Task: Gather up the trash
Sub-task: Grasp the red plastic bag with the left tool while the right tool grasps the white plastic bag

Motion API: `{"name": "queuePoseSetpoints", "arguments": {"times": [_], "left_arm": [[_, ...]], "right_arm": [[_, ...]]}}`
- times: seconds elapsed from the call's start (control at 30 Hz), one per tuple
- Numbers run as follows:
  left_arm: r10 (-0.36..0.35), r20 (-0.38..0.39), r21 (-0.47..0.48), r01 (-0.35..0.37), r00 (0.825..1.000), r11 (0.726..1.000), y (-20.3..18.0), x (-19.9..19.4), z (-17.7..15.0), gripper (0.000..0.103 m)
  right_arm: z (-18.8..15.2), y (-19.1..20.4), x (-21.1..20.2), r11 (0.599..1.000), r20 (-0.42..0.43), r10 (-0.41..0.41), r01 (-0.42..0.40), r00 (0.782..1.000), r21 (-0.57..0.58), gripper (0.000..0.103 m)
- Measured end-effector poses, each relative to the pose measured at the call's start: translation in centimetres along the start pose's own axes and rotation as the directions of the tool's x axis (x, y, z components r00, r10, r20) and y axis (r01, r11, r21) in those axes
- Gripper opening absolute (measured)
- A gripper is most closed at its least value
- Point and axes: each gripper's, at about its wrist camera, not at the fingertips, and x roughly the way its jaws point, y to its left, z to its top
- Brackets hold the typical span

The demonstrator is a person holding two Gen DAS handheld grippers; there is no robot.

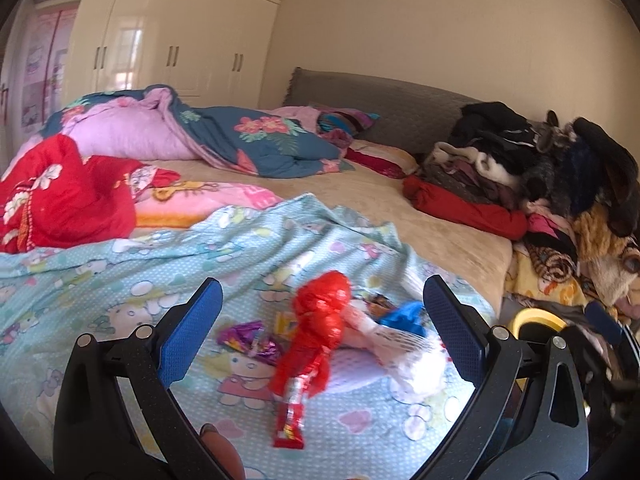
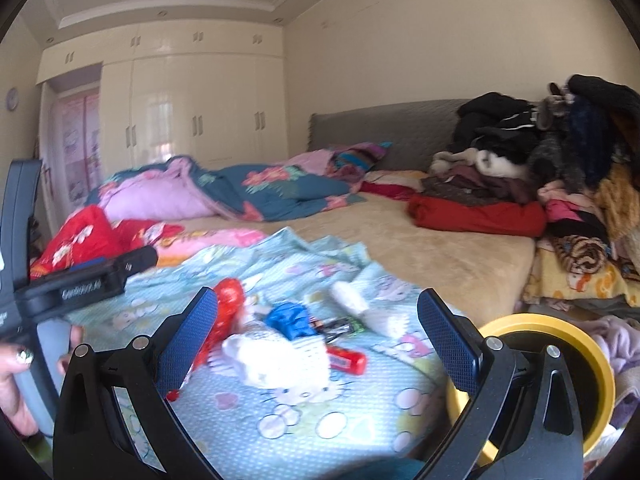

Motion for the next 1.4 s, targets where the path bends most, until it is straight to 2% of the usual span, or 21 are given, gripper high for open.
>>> {"name": "queuePoseSetpoints", "arguments": {"times": [0.13,0.27,0.37,0.43,0.57,0.63,0.83,0.97,1.0,1.13,1.2,1.3,1.37,1.4], "left_arm": [[0.038,-0.007,-0.033,-0.039,0.999,0.999,2.1,0.7,0.3,0.092],[0.034,-0.033,-0.087,-0.037,0.999,0.996,4.5,1.7,0.3,0.092],[0.05,-0.055,-0.084,-0.055,0.997,0.995,5.3,2.5,0.1,0.092],[0.024,-0.083,-0.088,-0.032,0.996,0.996,5.8,3.5,-0.1,0.092],[-0.071,-0.116,-0.091,0.061,0.991,0.994,5.6,5.4,-0.4,0.092],[-0.081,-0.135,-0.076,0.071,0.988,0.995,5.0,6.3,-0.6,0.092],[-0.131,-0.233,-0.056,0.121,0.964,0.991,3.3,10.4,-1.0,0.092],[-0.166,-0.315,-0.09,0.145,0.934,0.985,3.0,13.1,-1.6,0.092],[-0.171,-0.335,-0.099,0.145,0.927,0.984,3.0,13.7,-1.9,0.09],[-0.199,-0.382,-0.141,0.156,0.903,0.978,3.3,15.2,-2.5,0.079],[-0.217,-0.394,-0.163,0.164,0.893,0.973,3.4,15.5,-2.6,0.073],[-0.249,-0.421,-0.193,0.182,0.872,0.964,3.5,15.9,-2.8,0.069],[-0.276,-0.426,-0.21,0.202,0.862,0.957,3.3,15.8,-2.8,0.052],[-0.275,-0.426,-0.21,0.202,0.862,0.957,3.2,15.8,-2.8,0.048]], "right_arm": [[-0.1,1.6,1.5,0.998,-0.04,0.05,-0.051,0.998,-0.032,0.097],[-0.6,2.9,2.9,0.994,-0.079,0.096,-0.1,0.992,-0.046,0.097],[-1.1,3.6,4.2,0.992,-0.118,0.11,-0.117,0.987,-0.048,0.097],[-1.4,3.8,5.1,0.992,-0.146,0.109,-0.118,0.983,-0.054,0.097],[-2.2,4.0,6.9,0.992,-0.203,0.088,-0.104,0.975,-0.069,0.097],[-2.6,3.9,7.7,0.993,-0.227,0.081,-0.097,0.971,-0.06,0.097],[-3.7,3.3,10.2,0.992,-0.339,0.108,-0.124,0.934,-0.025,0.097],[-4.0,3.2,11.0,0.99,-0.373,0.127,-0.138,0.919,-0.002,0.097],[-4.1,3.3,11.2,0.99,-0.382,0.133,-0.143,0.915,0.001,0.095],[-4.4,3.4,12.1,0.989,-0.424,0.138,-0.149,0.895,0.009,0.077],[-4.5,3.4,12.6,0.988,-0.439,0.144,-0.15,0.887,0.022,0.074],[-4.4,3.3,12.7,0.987,-0.433,0.153,-0.155,0.888,0.031,0.061],[-4.3,3.2,12.5,0.985,-0.431,0.165,-0.166,0.887,0.034,0.056],[-4.2,3.2,12.4,0.985,-0.429,0.165,-0.168,0.888,0.032,0.053]]}}
